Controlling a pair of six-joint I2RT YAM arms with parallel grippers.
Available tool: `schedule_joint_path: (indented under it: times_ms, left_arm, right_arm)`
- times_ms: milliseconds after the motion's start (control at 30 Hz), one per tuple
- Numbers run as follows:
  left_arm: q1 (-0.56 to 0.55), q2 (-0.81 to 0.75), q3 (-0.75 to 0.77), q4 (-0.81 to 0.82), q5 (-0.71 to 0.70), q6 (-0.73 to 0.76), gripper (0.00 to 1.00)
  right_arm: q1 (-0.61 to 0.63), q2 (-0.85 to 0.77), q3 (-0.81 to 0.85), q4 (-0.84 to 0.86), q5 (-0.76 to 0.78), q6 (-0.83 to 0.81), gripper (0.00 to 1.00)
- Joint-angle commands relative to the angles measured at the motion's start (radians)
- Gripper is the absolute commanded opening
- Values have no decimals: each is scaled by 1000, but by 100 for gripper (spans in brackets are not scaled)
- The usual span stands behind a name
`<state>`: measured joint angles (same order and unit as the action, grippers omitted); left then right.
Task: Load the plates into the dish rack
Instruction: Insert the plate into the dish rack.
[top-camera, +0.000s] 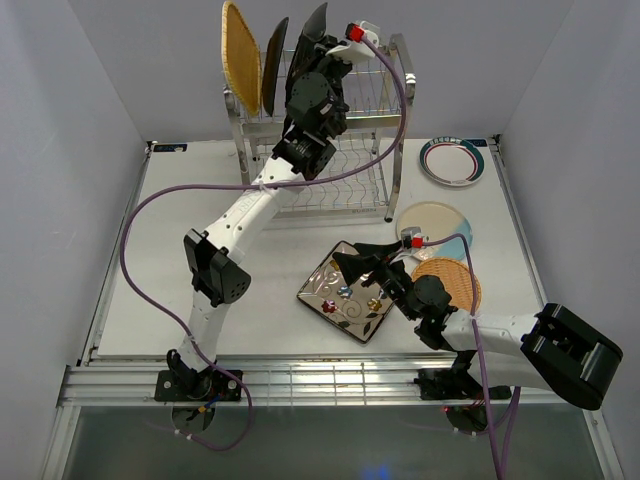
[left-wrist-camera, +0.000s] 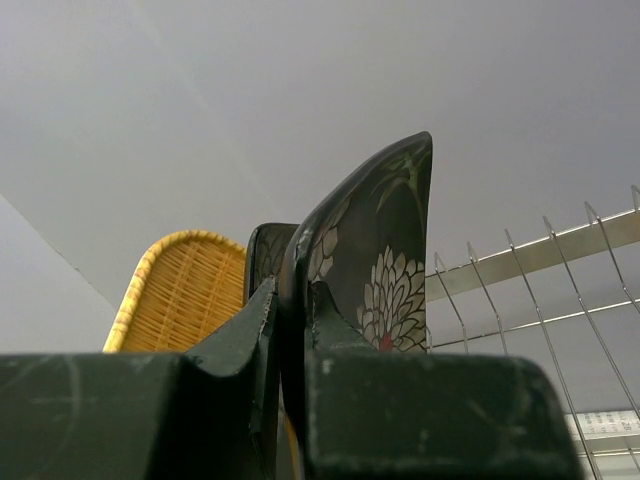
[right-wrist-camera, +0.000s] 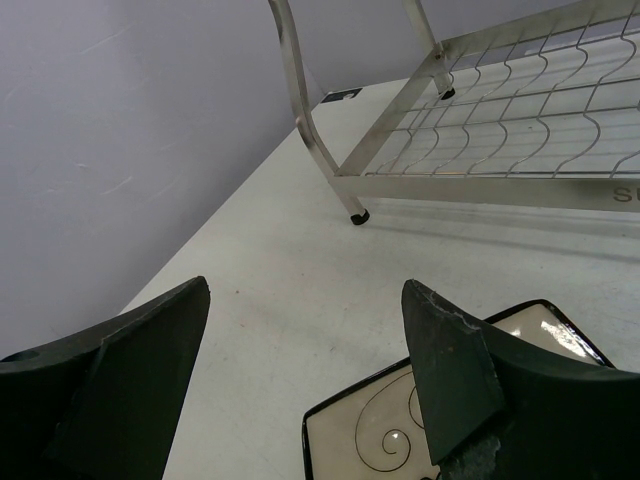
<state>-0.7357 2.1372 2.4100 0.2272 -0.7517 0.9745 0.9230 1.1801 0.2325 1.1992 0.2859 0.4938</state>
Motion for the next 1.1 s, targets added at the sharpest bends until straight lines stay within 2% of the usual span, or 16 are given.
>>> schedule_joint_path:
  times_ms: [0, 300, 667, 800, 1067]
  left_arm:
    - [51, -39, 80, 60, -4, 1, 0]
    - [82, -14, 89, 47, -58, -40, 0]
    - [125, -37, 87, -51, -74, -201, 0]
    - [136, -60, 81, -134, -57, -313, 5]
    - [150, -60, 67, -109, -92, -303, 9]
  right_arm:
    - [-4, -14, 1, 49, 19, -1, 83]
    - [-6, -17, -1, 49, 15, -1, 83]
    - [-6, -17, -7, 53, 15, -3, 83]
    - [-9, -16, -9, 57, 12, 0, 83]
    - [-10, -22, -15, 60, 10, -1, 82]
